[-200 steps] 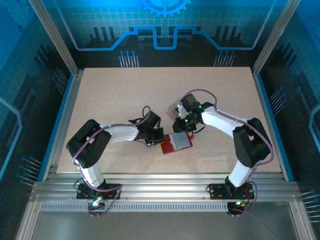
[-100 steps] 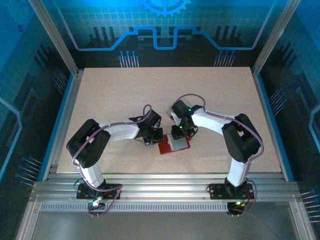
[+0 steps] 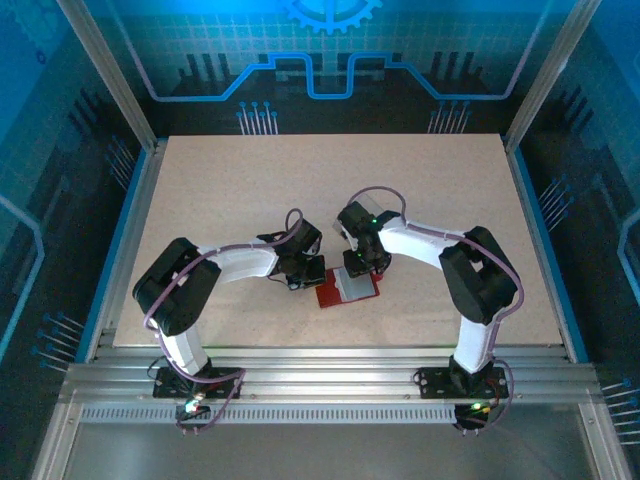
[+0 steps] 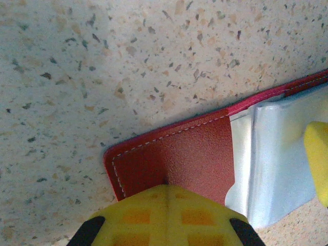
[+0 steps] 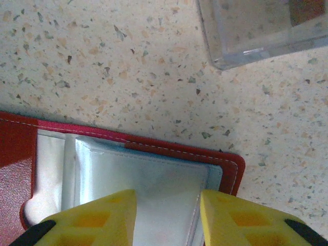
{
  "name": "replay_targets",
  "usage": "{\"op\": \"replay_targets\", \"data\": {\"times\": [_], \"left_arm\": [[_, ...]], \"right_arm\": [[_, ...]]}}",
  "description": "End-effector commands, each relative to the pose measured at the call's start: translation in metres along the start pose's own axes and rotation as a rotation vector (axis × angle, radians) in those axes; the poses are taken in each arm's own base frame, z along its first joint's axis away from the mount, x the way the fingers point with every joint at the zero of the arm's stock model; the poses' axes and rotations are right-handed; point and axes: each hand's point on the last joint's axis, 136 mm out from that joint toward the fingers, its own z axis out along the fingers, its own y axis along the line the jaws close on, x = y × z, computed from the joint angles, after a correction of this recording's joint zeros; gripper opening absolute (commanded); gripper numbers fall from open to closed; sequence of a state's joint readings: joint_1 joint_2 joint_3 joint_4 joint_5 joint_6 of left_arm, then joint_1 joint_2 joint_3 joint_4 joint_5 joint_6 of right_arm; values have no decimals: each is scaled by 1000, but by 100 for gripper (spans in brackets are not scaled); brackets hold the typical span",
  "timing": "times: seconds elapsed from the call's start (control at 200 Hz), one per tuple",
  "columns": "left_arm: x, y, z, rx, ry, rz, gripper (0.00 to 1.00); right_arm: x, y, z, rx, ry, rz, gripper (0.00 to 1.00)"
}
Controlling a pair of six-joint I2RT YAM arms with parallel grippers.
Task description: Put the credit cards into the card holder
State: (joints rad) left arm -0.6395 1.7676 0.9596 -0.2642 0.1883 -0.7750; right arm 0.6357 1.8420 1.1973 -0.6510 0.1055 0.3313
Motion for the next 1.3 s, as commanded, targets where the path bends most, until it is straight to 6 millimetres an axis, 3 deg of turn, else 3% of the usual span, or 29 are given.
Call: {"op": "replay_targets", "data": {"times": [0.0,0.375,0.625,0.76,0.945,1.291], "left_arm": [[4,13,6,-43,27,-8,0],[5,13,5,-41,29,-5,0],[6,14,7,-41,33,-3,0],[9,12,10,-28,41,-4,0],[16,12,19,-16,56,-20,0],[20,12,19,9,53,-47,0]], "right_arm": [[-1,8,5,12,13,-37,39],[18,7,22,64,54,-34,28],[9,13,-4,36,4,-32,14],[-1,27,-21,-3,-18,-56,0],[-12,55,-38,-148,-26,-45,1],[-9,87,-31,-428,19,79,29]]}}
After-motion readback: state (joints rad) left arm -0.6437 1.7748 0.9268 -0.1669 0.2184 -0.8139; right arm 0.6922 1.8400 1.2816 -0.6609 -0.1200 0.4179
